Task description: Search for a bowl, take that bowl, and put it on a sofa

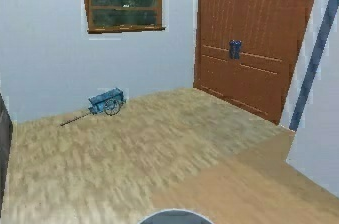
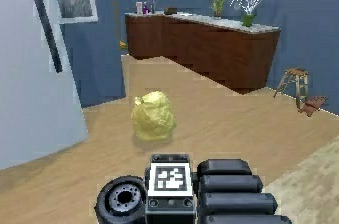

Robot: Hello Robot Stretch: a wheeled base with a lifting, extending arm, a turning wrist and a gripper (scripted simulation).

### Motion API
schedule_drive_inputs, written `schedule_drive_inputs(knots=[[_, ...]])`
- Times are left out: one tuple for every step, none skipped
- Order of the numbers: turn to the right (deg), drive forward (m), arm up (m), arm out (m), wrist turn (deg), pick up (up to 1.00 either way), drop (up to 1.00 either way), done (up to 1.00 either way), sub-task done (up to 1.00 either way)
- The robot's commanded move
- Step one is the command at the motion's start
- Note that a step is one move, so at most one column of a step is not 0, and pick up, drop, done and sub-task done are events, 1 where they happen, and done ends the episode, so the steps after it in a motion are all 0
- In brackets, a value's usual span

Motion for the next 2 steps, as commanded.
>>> schedule_drive_inputs(knots=[[45.0,0.00,0.00,0.00,0.0,0.00,0.00,0.00,0.00],[3.0,0.00,0.00,0.00,0.0,0.00,0.00,0.00,0.00]])
